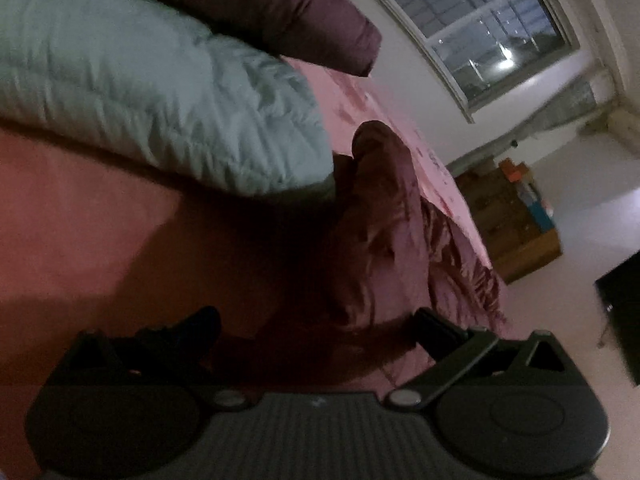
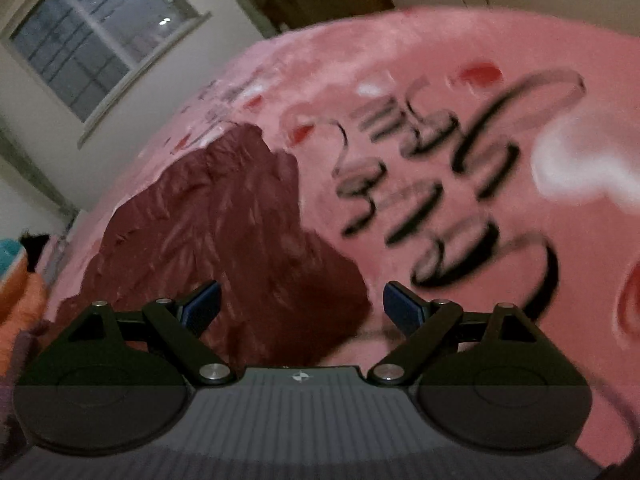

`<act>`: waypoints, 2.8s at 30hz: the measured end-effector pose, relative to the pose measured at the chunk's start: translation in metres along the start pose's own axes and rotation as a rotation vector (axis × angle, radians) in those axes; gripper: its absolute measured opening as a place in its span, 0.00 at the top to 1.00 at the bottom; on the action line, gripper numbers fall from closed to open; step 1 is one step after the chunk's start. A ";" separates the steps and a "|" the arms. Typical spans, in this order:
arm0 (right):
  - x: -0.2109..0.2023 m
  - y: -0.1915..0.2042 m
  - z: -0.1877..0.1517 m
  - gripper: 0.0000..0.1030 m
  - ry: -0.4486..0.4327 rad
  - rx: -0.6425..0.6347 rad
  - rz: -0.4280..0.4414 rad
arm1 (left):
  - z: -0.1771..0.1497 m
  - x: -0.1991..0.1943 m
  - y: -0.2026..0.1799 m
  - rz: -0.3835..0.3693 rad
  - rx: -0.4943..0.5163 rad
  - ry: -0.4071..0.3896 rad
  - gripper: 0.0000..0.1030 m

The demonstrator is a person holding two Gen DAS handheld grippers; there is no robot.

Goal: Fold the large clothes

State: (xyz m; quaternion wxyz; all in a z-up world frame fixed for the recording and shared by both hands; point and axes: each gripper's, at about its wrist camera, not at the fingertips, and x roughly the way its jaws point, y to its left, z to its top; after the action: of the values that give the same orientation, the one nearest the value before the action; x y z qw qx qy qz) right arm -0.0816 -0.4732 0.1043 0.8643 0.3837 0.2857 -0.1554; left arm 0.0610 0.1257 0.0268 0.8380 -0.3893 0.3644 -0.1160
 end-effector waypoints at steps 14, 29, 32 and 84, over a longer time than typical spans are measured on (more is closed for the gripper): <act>0.030 0.004 -0.031 0.00 0.006 0.158 0.207 | -0.007 0.035 -0.006 -0.152 -0.096 0.016 0.01; 0.045 0.018 -0.022 0.19 -0.069 0.164 0.158 | -0.006 0.053 -0.017 -0.121 -0.073 0.043 0.40; 0.038 0.020 -0.020 0.40 -0.054 0.111 0.138 | -0.008 0.048 -0.019 -0.137 -0.087 0.044 0.52; -0.129 -0.125 0.066 0.00 0.164 0.074 0.265 | -0.018 -0.046 -0.045 -0.168 0.215 0.343 0.01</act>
State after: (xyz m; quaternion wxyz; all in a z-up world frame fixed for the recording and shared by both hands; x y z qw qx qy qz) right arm -0.2196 -0.5983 0.1470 0.8363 0.4609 0.2964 -0.0182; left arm 0.0205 0.1072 0.0763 0.7878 -0.3012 0.4535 -0.2883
